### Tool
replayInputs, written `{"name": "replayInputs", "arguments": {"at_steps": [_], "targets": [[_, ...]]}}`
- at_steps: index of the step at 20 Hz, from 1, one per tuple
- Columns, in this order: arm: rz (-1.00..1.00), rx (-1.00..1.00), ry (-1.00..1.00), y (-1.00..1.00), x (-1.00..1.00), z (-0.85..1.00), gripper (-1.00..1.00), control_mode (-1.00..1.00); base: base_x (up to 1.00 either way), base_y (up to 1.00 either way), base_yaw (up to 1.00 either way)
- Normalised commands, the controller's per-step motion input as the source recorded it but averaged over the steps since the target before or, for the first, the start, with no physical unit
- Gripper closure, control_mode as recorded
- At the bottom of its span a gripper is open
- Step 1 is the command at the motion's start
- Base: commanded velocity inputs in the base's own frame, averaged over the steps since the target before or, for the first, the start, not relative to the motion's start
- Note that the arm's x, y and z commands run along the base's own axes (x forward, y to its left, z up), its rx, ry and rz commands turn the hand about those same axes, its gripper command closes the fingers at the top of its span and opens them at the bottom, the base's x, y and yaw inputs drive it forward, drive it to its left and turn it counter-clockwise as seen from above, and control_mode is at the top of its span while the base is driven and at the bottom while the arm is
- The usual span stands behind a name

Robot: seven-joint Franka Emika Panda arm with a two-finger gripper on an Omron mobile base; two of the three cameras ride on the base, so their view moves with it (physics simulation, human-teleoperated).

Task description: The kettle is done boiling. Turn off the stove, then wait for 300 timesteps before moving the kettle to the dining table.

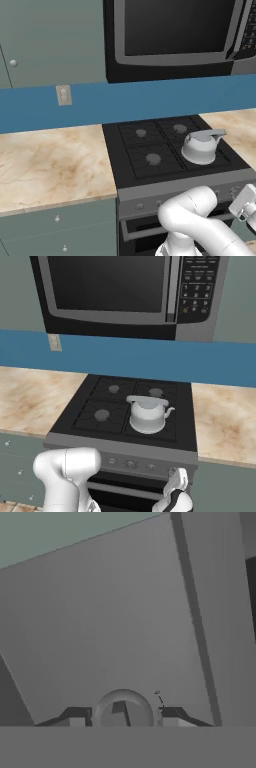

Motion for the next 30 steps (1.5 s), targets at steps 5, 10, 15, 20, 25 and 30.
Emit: {"name": "replayInputs", "arguments": {"at_steps": [5,10,15,20,25,30], "targets": [[0.0,0.28,0.0,0.11,0.0,0.0,1.0,-1.0,0.0,0.0,0.0],[0.0,0.3,0.0,0.11,0.01,0.0,1.0,-1.0,0.0,0.0,0.0],[0.0,0.32,0.01,0.11,0.01,0.0,1.0,-1.0,0.0,0.0,0.0],[0.0,0.32,0.01,0.1,0.01,0.0,1.0,-1.0,0.0,0.0,0.0],[0.0,0.34,0.01,0.02,0.0,0.0,1.0,-1.0,0.0,0.0,0.0],[0.0,0.35,0.03,0.01,0.0,0.0,1.0,-1.0,0.0,0.0,0.0]]}}
